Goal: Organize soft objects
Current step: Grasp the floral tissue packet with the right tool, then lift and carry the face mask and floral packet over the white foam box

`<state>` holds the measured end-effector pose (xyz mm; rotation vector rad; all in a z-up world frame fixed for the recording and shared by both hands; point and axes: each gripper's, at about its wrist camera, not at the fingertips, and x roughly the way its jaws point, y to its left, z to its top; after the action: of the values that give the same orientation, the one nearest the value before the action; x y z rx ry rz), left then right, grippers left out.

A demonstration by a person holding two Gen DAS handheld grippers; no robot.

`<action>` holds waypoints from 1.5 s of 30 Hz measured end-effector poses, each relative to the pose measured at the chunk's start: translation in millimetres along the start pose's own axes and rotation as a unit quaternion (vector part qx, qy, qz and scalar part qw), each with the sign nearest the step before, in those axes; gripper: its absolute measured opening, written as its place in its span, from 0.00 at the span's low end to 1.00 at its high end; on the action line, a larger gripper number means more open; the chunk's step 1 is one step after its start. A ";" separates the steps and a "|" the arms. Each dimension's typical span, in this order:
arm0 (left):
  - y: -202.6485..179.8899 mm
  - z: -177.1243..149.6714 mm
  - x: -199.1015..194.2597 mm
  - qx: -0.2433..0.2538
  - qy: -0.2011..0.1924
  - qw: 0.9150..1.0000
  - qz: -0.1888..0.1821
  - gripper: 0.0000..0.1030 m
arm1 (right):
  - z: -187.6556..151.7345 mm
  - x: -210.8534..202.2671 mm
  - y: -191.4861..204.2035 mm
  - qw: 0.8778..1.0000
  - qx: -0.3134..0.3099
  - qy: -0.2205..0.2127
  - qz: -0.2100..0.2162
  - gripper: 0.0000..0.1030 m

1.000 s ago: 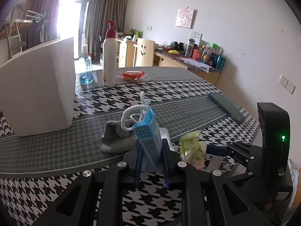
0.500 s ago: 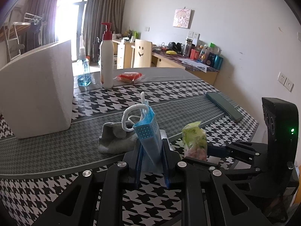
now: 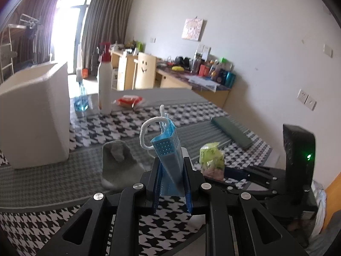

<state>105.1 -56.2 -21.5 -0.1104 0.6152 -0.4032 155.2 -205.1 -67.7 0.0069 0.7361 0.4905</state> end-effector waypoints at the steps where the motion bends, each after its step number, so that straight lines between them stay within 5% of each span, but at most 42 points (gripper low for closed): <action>1: -1.1 1.9 -3.0 0.002 -0.005 1.000 -0.001 0.20 | 0.7 -1.6 -1.1 1.000 0.001 -0.003 -0.001 0.45; 45: 18.9 41.5 -37.4 0.033 -0.072 0.992 0.100 0.20 | 56.4 -38.5 34.9 0.993 -0.049 -0.103 0.017 0.45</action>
<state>107.8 -24.6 28.2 -0.0133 0.4644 -0.2199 152.3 -181.5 5.2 -0.0225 0.5100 0.5488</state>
